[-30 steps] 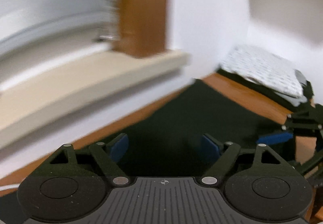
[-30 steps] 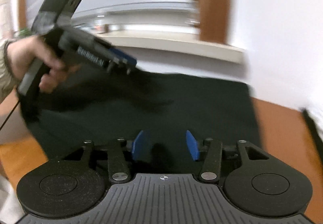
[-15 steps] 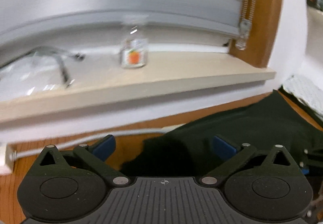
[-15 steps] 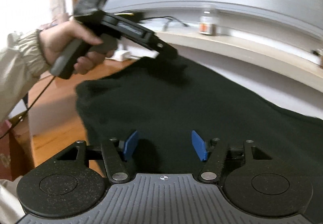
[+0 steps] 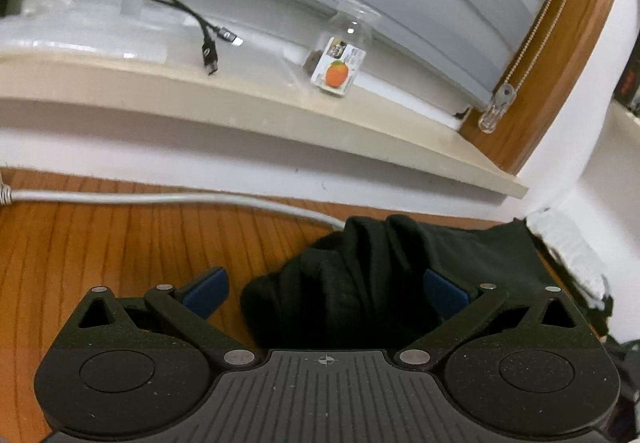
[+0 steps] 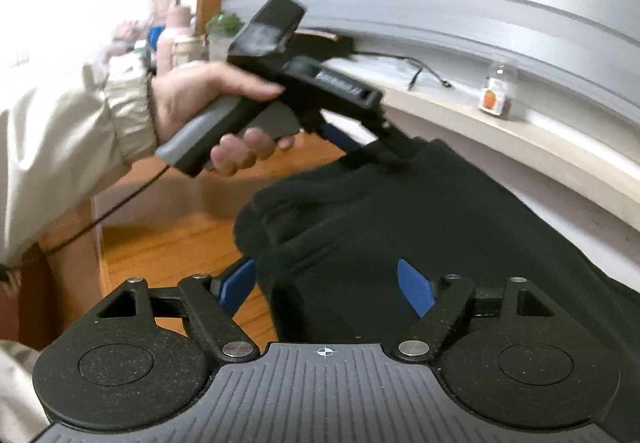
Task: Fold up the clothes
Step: 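Grasp the folded black trousers with both tools and lift them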
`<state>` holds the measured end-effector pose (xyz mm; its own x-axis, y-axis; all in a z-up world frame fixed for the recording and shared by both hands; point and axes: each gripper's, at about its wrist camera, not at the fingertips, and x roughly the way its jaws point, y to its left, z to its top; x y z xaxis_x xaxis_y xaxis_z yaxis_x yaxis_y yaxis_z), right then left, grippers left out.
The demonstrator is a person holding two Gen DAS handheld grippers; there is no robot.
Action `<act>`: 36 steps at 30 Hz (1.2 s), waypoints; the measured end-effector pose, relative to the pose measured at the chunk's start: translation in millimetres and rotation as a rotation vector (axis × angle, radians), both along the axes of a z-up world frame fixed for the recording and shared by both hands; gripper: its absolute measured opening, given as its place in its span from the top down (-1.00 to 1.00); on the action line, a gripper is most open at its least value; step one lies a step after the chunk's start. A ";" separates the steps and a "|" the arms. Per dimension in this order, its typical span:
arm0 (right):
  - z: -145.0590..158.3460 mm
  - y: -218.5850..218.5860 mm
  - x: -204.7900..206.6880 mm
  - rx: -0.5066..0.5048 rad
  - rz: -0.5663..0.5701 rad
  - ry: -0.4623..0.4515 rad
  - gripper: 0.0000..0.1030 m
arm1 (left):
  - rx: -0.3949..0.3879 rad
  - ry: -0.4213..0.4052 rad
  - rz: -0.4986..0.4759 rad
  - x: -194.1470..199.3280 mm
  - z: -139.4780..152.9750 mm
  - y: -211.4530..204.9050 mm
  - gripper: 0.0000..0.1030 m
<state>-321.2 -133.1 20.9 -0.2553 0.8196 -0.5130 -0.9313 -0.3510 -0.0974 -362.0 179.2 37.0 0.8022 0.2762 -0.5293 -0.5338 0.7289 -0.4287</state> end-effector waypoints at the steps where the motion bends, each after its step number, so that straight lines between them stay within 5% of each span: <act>1: -3.4 3.1 -2.4 -0.007 0.005 -0.012 -0.53 | -0.014 -0.003 0.002 1.2 -2.0 2.0 -1.00; 13: -31.7 16.0 -32.5 0.038 -0.011 -0.262 -0.67 | -0.082 0.049 -0.024 24.7 -25.8 6.9 -1.00; 27: -43.0 22.3 -45.4 0.138 0.020 -0.404 -0.71 | -0.018 0.111 -0.032 28.8 -26.6 7.2 -0.96; 29: -40.4 29.6 -35.8 0.091 0.031 -0.312 -0.38 | -0.003 0.118 -0.039 32.8 -26.6 3.7 -0.84; 30: -40.3 32.6 -30.9 0.079 0.023 -0.272 -0.30 | 0.001 0.123 -0.046 33.8 -26.0 2.2 -0.60; 32: -41.1 34.0 -27.6 0.103 0.003 -0.276 0.01 | -0.027 0.128 -0.046 34.2 -24.1 2.5 -0.43; 36: -33.0 35.7 -22.1 0.127 -0.028 -0.224 0.27 | 0.013 0.180 -0.034 38.9 -6.5 -5.8 -0.02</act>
